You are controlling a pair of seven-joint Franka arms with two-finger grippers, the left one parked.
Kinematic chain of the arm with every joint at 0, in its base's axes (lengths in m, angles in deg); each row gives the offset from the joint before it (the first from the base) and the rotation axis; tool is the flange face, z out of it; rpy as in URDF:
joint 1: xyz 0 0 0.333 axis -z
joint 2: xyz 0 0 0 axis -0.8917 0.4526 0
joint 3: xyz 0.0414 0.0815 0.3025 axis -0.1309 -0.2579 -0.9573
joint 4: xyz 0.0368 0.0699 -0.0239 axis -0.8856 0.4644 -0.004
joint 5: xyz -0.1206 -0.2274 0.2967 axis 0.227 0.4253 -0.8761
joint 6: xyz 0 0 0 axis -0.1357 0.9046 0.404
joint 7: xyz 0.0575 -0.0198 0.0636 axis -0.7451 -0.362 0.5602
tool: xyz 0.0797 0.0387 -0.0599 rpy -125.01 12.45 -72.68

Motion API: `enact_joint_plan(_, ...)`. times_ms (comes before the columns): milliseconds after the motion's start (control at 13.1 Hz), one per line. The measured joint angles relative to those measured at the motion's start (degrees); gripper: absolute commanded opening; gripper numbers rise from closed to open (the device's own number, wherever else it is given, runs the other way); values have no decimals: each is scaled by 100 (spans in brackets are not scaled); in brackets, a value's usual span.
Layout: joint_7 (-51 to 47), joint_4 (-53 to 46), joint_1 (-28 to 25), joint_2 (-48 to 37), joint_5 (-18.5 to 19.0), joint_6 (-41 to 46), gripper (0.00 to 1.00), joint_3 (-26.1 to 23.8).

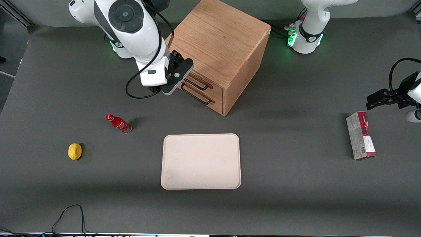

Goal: Open upper drawer
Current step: 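Move the right gripper toward the upper drawer's black handle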

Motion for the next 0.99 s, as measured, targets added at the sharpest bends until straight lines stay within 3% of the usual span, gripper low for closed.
enact_joint_plan(382,130,227,-51,-29,-205,-250,100,31)
enact_joint_plan(611,136,979,-210,-165,-207,-983,100,20)
enact_joint_plan(994,159,1630,-304,-317,-207,-1471,100,16)
